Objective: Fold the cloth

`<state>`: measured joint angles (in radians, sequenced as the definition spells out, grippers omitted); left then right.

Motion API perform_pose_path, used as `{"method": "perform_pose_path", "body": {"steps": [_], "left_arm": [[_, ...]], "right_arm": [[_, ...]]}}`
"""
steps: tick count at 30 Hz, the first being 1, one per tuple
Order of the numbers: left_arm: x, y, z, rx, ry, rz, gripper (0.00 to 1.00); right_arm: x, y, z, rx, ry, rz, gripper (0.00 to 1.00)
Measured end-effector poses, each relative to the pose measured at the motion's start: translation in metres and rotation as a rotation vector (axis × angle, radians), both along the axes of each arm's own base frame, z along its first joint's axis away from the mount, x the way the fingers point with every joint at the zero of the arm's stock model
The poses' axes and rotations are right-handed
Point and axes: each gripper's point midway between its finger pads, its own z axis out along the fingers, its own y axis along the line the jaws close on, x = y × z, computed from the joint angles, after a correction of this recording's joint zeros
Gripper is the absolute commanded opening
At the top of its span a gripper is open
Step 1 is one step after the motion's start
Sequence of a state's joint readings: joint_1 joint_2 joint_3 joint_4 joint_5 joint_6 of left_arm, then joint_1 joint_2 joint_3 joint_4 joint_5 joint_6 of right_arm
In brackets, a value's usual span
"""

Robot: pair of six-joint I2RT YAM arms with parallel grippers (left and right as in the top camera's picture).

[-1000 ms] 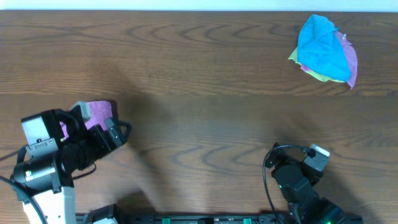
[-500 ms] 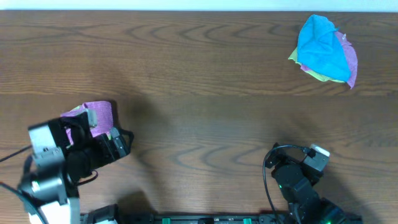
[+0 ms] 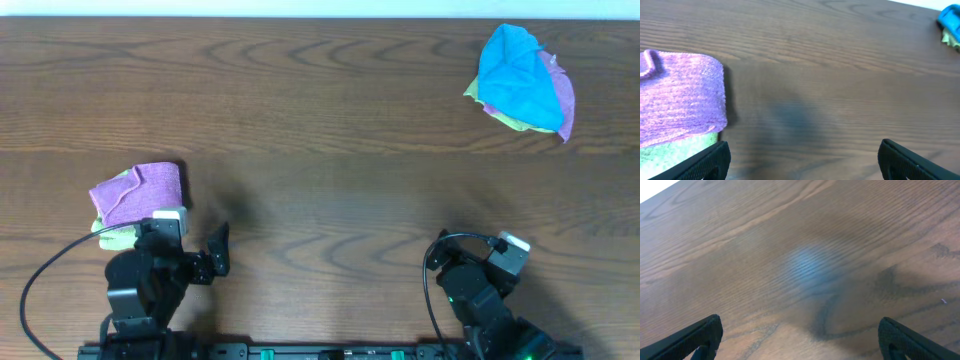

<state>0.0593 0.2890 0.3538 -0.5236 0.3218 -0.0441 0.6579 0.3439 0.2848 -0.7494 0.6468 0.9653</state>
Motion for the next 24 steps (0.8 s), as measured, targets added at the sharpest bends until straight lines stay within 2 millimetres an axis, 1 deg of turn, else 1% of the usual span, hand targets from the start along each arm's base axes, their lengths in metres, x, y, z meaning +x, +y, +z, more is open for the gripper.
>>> {"method": "perform_pose_path", "body": {"steps": [8,14,16,20,24], "left_arm": [[-0.006,0.000,-0.022,0.129,-0.048,-0.054,0.95],[-0.009,0.003,-0.050,0.165,-0.038,-0.060,0.95],[-0.007,0.003,-0.043,0.174,-0.077,-0.054,0.95],[-0.007,0.006,-0.037,0.189,-0.108,-0.038,0.95],[-0.006,0.006,-0.036,0.203,-0.117,-0.042,0.95]], "right_arm": [[0.000,0.000,0.000,0.000,0.000,0.000,0.99],[0.000,0.000,0.000,0.000,0.000,0.000,0.99],[0.000,0.000,0.000,0.000,0.001,0.000,0.99],[0.000,0.000,0.000,0.000,0.001,0.000,0.99],[0.000,0.000,0.000,0.000,0.001,0.000,0.99]]}}
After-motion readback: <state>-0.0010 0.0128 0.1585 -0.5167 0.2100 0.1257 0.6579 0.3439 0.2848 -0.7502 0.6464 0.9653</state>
